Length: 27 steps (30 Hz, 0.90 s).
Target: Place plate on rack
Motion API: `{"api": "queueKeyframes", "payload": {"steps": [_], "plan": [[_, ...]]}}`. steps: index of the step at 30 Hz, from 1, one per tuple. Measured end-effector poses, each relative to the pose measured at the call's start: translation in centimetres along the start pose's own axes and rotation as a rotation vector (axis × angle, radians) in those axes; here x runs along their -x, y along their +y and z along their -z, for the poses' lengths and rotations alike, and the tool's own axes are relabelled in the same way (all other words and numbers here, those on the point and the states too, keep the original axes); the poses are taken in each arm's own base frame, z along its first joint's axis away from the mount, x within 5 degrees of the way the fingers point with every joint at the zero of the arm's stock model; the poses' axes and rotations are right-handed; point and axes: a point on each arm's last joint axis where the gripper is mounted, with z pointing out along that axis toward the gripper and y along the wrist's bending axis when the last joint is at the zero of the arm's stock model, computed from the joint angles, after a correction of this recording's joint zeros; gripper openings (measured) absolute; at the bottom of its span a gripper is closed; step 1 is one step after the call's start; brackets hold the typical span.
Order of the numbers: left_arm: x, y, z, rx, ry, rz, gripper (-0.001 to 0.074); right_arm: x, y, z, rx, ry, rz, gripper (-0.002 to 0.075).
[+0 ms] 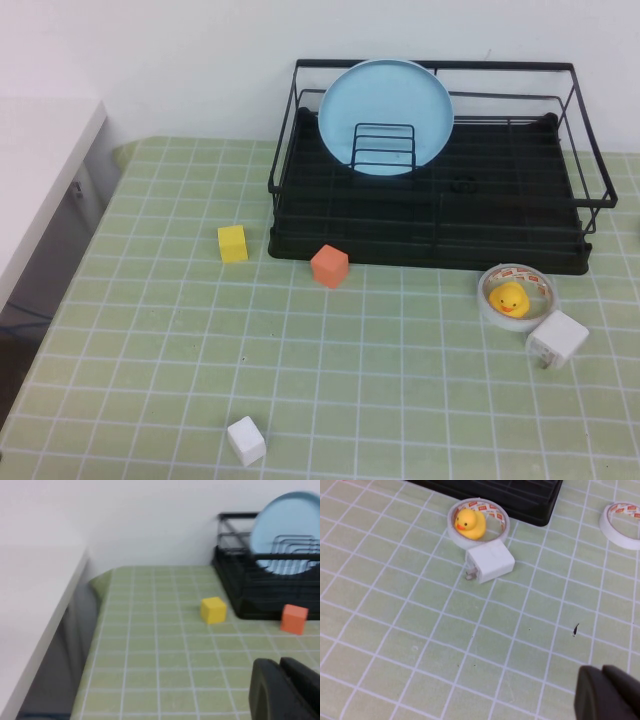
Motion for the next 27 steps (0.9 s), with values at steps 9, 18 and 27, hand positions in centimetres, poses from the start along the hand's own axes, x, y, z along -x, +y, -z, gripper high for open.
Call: {"api": "queueKeyframes", "payload": {"steps": [9, 18, 27], "plan": [[-2.0, 0.9, -0.3, 0.107, 0.069, 0.213, -0.0001, 0.0, 0.0, 0.0, 0.000, 0.000, 0.000, 0.0000], [-2.8, 0.5, -0.2, 0.075, 0.172, 0.173, -0.0001, 0.0, 0.0, 0.0, 0.000, 0.002, 0.000, 0.0000], [-2.8, 0.4, -0.2, 0.052, 0.176, 0.111, -0.0001, 0.0, 0.0, 0.0, 0.000, 0.002, 0.002, 0.0000]]}}
